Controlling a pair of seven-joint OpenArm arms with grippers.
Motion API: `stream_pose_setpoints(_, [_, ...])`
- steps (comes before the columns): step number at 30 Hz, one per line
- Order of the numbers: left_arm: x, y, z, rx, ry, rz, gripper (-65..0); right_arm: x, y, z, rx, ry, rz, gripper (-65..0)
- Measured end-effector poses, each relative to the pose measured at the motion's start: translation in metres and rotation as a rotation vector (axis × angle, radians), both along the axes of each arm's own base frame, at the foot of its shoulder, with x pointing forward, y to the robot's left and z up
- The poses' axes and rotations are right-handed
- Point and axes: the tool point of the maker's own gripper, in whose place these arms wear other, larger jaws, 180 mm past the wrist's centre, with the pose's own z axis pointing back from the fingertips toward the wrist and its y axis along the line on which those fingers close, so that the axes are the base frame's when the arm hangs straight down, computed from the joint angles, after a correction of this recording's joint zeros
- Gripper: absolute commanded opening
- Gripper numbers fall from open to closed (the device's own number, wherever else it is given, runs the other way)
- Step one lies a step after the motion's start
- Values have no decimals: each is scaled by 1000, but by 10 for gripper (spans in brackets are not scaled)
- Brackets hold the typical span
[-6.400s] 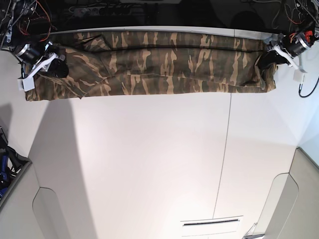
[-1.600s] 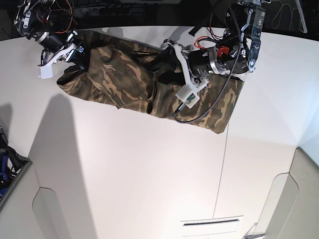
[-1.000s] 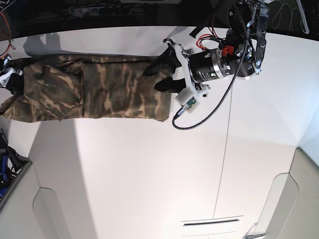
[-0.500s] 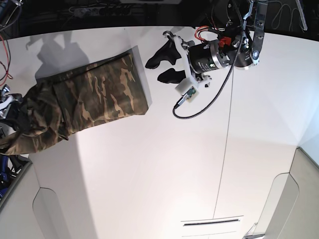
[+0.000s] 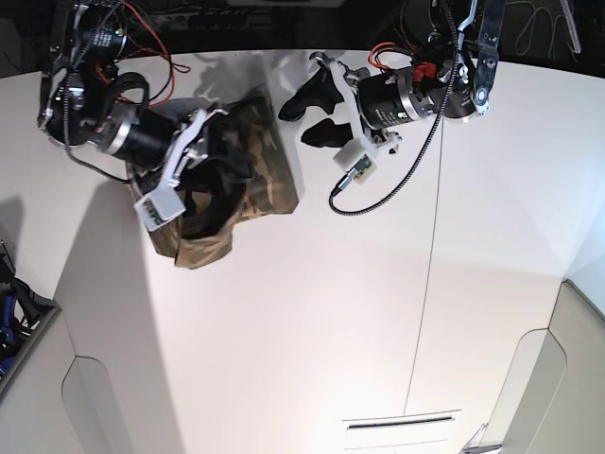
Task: Fold the T-shirt properly
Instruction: 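Lift the doubled bundle with both grippers and fold it over again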
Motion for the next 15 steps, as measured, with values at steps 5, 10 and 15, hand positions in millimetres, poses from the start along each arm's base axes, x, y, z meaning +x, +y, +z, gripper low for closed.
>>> stream_pose_setpoints(5, [-2,1,-2,12,10,-7,-296,-17,42,-4,-7,1,127,-281])
stream_pose_setpoints(10, [-2,1,-3,14,12,-8,-296,-27,59,-4,1,5,187,-281])
stream_pose_setpoints(15, [-4,-2,1,-13,22,-14,-343,-24,58,11,17,-37,182,-282])
